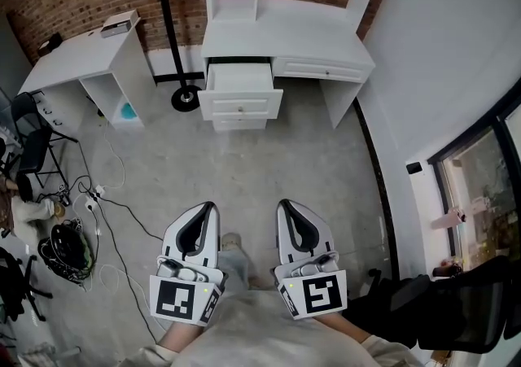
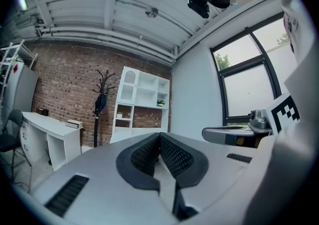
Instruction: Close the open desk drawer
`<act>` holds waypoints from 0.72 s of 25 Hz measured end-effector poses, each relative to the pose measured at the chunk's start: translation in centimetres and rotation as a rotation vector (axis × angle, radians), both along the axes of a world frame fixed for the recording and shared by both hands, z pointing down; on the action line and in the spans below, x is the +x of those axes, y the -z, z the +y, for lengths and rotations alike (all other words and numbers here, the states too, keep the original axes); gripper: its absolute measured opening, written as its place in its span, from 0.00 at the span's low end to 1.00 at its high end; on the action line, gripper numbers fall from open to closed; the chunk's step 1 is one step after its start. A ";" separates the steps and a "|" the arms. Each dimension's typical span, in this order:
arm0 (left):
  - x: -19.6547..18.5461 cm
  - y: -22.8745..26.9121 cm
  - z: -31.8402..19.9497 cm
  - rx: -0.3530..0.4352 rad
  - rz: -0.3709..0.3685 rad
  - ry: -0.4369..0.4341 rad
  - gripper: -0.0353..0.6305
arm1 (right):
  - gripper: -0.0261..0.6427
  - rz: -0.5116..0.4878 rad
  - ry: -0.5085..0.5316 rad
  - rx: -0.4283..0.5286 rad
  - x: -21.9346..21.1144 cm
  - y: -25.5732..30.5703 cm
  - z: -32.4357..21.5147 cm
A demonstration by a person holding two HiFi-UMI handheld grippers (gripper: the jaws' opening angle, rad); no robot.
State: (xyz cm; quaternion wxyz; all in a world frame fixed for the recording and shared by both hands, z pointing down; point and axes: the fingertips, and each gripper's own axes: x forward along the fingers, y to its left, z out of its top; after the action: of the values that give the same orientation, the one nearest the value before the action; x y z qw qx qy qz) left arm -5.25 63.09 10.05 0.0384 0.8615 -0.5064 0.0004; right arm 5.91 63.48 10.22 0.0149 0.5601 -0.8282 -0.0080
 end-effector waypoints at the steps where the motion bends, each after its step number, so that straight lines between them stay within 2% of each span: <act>1: -0.1 0.0 -1.1 -0.002 0.001 -0.004 0.08 | 0.08 0.002 0.000 -0.004 -0.2 -0.1 -1.2; 5: -1.0 0.2 -5.8 -0.013 0.003 -0.024 0.08 | 0.08 -0.020 -0.017 -0.008 -1.5 0.6 -6.2; 11: -2.7 0.7 -12.3 -0.019 0.008 -0.074 0.08 | 0.08 0.020 -0.040 -0.015 -3.4 1.2 -12.5; 18: -4.2 0.8 -18.2 -0.021 0.004 -0.145 0.08 | 0.08 0.025 -0.097 -0.022 -5.3 1.4 -17.8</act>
State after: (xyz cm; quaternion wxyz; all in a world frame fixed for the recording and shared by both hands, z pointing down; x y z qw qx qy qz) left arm -9.48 44.88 9.28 0.0481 0.8954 -0.4426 0.0068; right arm 0.64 45.65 8.87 0.0319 0.5995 -0.7998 -0.0053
